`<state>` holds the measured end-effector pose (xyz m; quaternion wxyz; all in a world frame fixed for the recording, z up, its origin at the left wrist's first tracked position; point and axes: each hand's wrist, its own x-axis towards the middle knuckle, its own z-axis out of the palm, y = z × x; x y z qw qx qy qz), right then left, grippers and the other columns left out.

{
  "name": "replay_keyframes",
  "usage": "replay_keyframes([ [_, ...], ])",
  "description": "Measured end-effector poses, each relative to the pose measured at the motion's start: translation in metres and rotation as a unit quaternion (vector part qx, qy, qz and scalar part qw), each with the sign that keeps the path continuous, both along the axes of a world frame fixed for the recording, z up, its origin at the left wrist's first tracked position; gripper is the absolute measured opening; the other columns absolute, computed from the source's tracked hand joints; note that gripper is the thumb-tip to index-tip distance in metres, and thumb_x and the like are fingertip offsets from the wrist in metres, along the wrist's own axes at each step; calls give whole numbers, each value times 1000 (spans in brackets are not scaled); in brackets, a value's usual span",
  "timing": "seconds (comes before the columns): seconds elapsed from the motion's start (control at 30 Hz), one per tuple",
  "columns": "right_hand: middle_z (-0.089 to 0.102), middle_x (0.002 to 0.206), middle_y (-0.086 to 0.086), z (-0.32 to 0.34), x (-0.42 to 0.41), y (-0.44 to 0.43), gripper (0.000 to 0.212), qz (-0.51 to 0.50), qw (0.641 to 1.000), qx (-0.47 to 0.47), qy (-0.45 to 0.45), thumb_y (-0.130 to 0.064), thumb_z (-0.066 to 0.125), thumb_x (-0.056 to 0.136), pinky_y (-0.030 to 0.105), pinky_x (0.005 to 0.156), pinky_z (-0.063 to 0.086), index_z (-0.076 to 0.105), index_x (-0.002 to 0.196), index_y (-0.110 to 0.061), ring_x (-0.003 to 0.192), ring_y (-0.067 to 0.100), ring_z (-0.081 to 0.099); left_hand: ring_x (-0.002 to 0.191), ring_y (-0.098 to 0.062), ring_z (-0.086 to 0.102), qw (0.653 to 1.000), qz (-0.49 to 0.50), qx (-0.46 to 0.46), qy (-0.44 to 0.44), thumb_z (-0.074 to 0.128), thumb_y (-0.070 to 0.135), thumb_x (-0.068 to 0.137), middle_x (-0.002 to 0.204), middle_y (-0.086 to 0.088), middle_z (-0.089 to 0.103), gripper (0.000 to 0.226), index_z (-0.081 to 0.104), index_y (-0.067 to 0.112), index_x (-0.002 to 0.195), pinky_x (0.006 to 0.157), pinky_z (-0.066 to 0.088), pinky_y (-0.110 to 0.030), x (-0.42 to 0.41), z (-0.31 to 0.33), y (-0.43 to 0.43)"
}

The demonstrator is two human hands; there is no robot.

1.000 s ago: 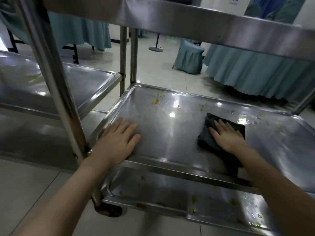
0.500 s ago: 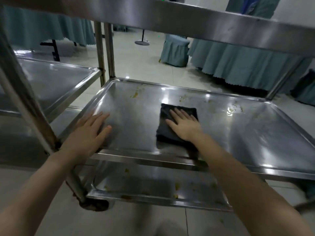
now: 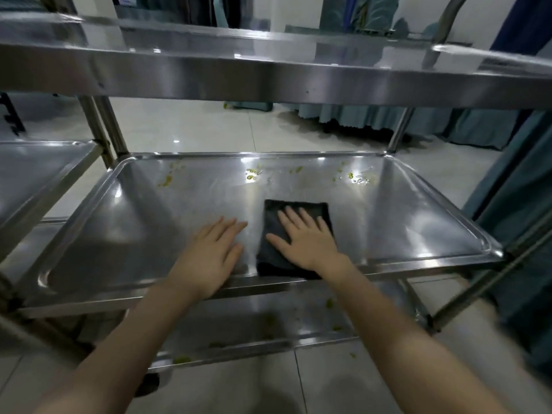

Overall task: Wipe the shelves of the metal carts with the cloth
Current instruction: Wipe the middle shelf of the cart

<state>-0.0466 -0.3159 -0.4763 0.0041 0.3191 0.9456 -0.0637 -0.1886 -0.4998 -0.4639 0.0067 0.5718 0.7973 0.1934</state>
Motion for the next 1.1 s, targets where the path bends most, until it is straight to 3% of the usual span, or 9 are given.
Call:
replay_keyframes([
  [0.17, -7, 162, -16, 2, -20, -25, 67, 98, 995, -10, 3, -64, 19, 98, 40, 120, -4, 3, 155, -35, 149, 9, -7, 148, -18, 15, 999, 23, 19, -21, 31, 34, 104, 159, 0, 28, 48, 29, 25, 151, 121, 15, -36, 6, -7, 28],
  [0.37, 1, 163, -13, 10, 101, 54, 70, -37, 999, -8, -16, -65, 26, 96, 41, 120, 7, 9, 156, -33, 150, 11, 3, 148, -22, 20, 1000, -18, 4, 6, 37, 43, 101, 155, -1, 36, 49, 38, 24, 146, 120, 17, -40, 13, -17, 40],
  [0.5, 26, 159, -8, 11, 138, 41, 55, -53, 998, -6, 45, -48, 38, 101, 43, 117, 20, 30, 152, -29, 147, 15, 22, 135, -29, 43, 996, -64, 57, -30, 42, 40, 96, 134, -10, 57, 46, 57, 12, 130, 110, 33, -40, 38, -3, 24],
  [0.6, 57, 139, 4, 20, 137, 4, 42, -65, 991, -31, 112, -29, 57, 98, 42, 110, 34, 55, 138, -17, 134, 20, 48, 133, -28, 45, 995, -62, -3, -76, 50, 33, 97, 131, -8, 57, 38, 56, 14, 129, 108, 37, -37, 64, 18, 4],
  [0.7, 67, 123, 9, 45, 148, -25, 32, -44, 987, -110, 112, -21, 64, 94, 38, 100, 41, 66, 125, -14, 118, 28, 61, 129, -22, 45, 987, -58, -89, -123, 53, 30, 97, 136, -1, 52, 44, 47, 20, 140, 106, 37, -33, 84, 58, -7],
  [0.77, 67, 123, 6, 75, 156, -38, 29, -59, 976, -186, 95, -24, 59, 97, 29, 90, 39, 66, 125, -18, 112, 29, 61, 131, -21, 43, 977, -47, -155, -141, 50, 33, 98, 142, 0, 47, 48, 40, 25, 144, 105, 37, -33, 96, 94, -9],
  [0.87, 61, 134, 4, 126, 178, -55, 36, -93, 964, -237, 74, -29, 55, 99, 31, 98, 39, 59, 134, -23, 122, 27, 55, 134, -25, 42, 960, -33, -217, -173, 47, 36, 99, 147, -6, 44, 48, 37, 31, 146, 105, 39, -36, 115, 155, -11],
  [1.0, 65, 129, 4, 212, 234, -77, 34, -107, 952, -269, 98, -20, 59, 97, 23, 95, 35, 62, 130, -13, 119, 25, 58, 121, -21, 54, 966, -62, -194, -160, 47, 35, 99, 131, 0, 57, 40, 47, 27, 138, 98, 44, -37, 148, 242, -19],
  [1.1, 64, 129, 1, 286, 283, -82, 34, -133, 947, -269, 113, -21, 59, 97, 25, 100, 36, 62, 130, -16, 121, 21, 57, 115, -15, 57, 970, -80, -161, -165, 49, 34, 98, 123, 5, 61, 34, 53, 26, 131, 97, 46, -34, 179, 306, -19],
])
